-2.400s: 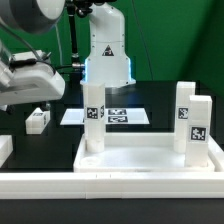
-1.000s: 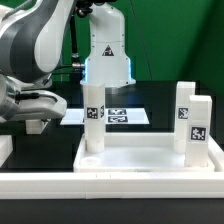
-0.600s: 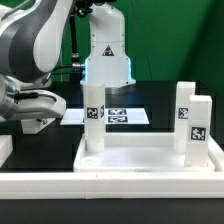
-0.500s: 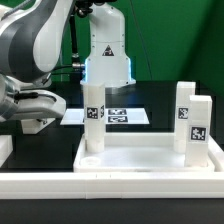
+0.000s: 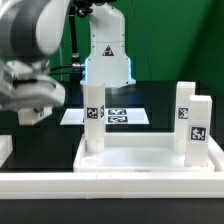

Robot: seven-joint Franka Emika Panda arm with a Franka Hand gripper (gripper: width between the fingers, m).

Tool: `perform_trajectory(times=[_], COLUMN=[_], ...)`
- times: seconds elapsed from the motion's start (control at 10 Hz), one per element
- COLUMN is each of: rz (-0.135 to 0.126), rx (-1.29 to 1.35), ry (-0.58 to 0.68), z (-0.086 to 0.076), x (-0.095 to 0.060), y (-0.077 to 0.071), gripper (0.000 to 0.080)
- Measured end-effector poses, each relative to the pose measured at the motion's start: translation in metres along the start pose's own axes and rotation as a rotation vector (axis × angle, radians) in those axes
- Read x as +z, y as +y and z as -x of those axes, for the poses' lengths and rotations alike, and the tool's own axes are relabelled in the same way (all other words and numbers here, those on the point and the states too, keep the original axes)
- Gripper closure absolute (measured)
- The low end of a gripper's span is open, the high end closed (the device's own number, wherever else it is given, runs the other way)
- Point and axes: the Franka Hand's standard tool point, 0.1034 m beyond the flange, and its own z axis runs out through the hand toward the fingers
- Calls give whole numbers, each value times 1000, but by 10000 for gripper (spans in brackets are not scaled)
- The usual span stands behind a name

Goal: Assemble desk

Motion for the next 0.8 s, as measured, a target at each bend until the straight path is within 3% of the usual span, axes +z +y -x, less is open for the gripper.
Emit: perform_trajectory(times=[0.2,0.3,0.4,0.6,0.7,0.8], rz=[-8,-30,-17,12,43,58], rx=[-36,-10,-3,-15,-26,-62], ry=[75,75,113,256,347,405], z=[22,25,16,11,8,8], x=[-39,-35,-34,-43,-61,-87], y=[-19,-15,-8,-9,-21,-34], gripper=[509,509,509,509,509,509])
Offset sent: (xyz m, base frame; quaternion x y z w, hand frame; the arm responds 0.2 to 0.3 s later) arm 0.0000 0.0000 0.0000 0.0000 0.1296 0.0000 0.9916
